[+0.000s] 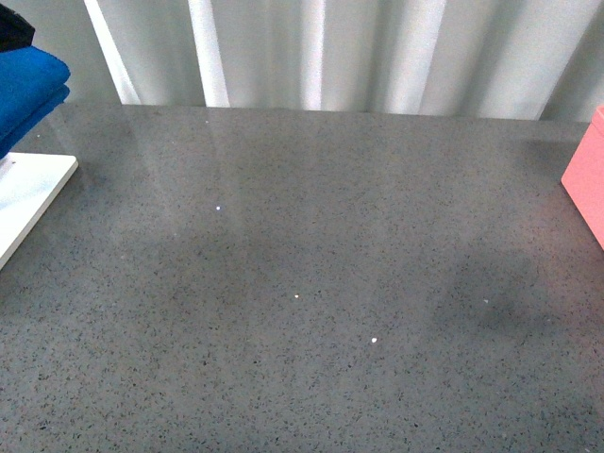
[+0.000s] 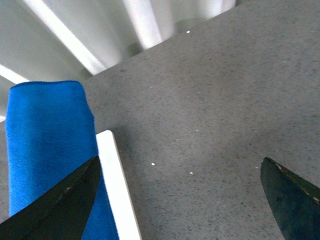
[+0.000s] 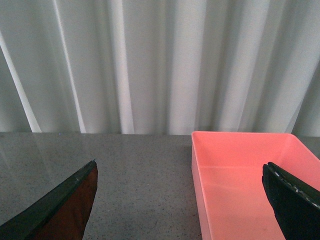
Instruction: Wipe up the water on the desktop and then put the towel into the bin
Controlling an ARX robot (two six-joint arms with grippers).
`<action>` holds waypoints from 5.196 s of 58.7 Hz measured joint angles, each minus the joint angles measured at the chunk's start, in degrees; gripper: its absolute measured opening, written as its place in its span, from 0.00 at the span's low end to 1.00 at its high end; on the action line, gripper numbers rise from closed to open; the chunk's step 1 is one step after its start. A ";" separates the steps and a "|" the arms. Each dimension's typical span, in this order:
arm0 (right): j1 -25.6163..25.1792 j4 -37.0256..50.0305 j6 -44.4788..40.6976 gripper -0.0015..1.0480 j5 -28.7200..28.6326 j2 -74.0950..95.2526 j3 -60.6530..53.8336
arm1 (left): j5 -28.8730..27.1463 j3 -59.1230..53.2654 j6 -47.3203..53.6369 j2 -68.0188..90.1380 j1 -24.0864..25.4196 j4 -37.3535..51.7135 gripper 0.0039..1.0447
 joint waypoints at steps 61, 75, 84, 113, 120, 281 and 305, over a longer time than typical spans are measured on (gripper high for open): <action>0.00 0.00 0.00 0.93 0.00 0.00 0.00 | -10.86 41.18 -1.90 42.42 13.84 -11.41 0.94; 0.00 0.00 0.00 0.93 0.00 0.00 0.00 | -10.93 40.76 -3.19 44.72 13.92 -11.26 0.94; 0.00 0.00 0.00 0.93 0.00 0.00 0.00 | -11.06 39.74 -2.86 45.00 13.53 -10.64 0.94; 0.00 0.00 0.00 0.93 -0.02 0.00 0.00 | -9.44 38.64 -4.11 44.70 14.29 -9.88 0.40; 0.00 0.00 0.00 0.93 0.00 0.00 0.00 | -6.62 37.55 -5.11 42.73 14.73 -9.92 0.21; 17.33 71.84 38.05 0.93 -56.92 107.56 47.69 | 34.21 8.63 -37.46 5.29 -9.92 16.31 0.04; 22.62 72.85 41.05 0.93 -55.69 115.03 56.87 | 33.14 8.63 -37.22 5.29 -9.46 16.31 0.04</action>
